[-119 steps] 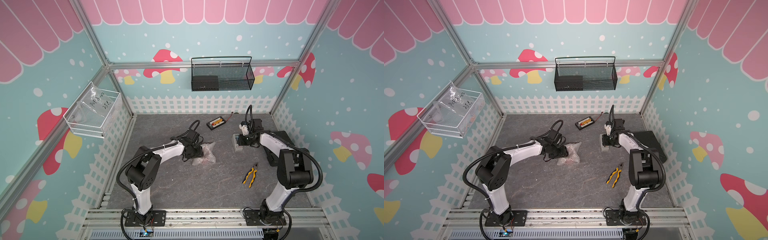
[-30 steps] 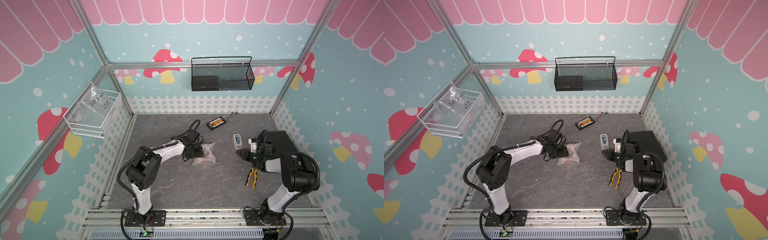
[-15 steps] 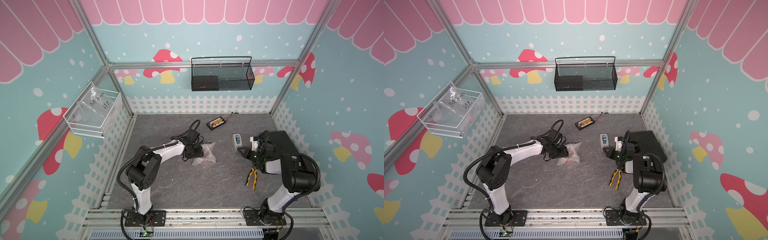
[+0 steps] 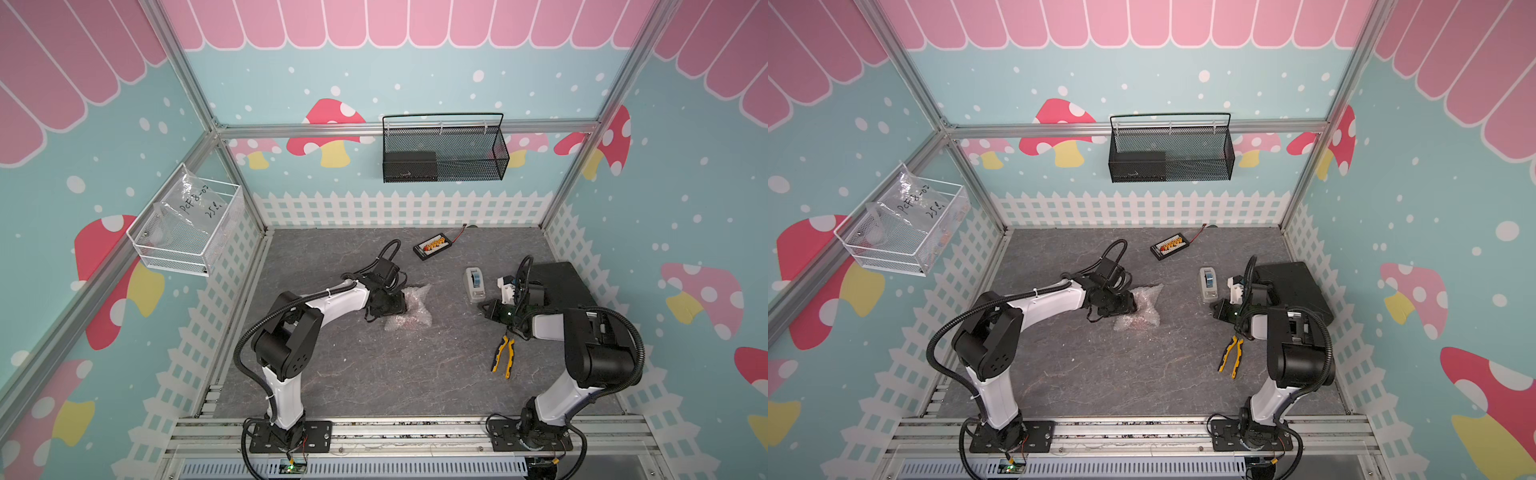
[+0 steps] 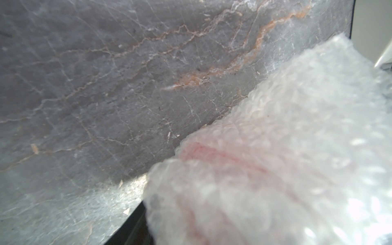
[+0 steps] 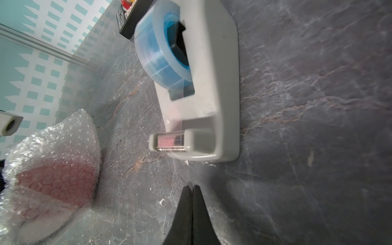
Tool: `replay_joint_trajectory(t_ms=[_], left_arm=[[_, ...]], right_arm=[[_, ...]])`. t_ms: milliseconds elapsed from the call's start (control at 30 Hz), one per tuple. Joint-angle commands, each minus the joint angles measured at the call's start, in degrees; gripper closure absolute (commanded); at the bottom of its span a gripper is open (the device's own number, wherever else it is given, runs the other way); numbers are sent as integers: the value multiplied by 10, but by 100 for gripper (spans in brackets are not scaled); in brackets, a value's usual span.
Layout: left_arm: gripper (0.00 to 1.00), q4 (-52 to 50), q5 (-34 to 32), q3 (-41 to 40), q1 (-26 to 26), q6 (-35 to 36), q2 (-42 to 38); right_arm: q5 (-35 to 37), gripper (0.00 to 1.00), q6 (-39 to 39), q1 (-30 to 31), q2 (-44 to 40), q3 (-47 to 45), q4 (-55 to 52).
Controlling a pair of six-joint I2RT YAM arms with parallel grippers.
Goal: Wrap mugs in bubble wrap
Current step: Tear off the tape using the Tape Cutter.
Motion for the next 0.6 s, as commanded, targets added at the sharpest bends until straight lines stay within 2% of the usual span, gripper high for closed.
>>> replay_joint_trajectory(t_ms=[0,267,467,567], left_arm=[[41,-16,1,11,-1,9,5],[42,-17,3,15,-2,8,9],[41,-17,0,14,-1,10,6],[41,-16,2,16,-2,11,8]], right_arm=[[55,100,-34,1,4,-4,-86],[142,100,-58,5,-8,14,-164],[153,100,-59,11,-127,-10,-174],[161,100,-72,42,-202,2,-205]])
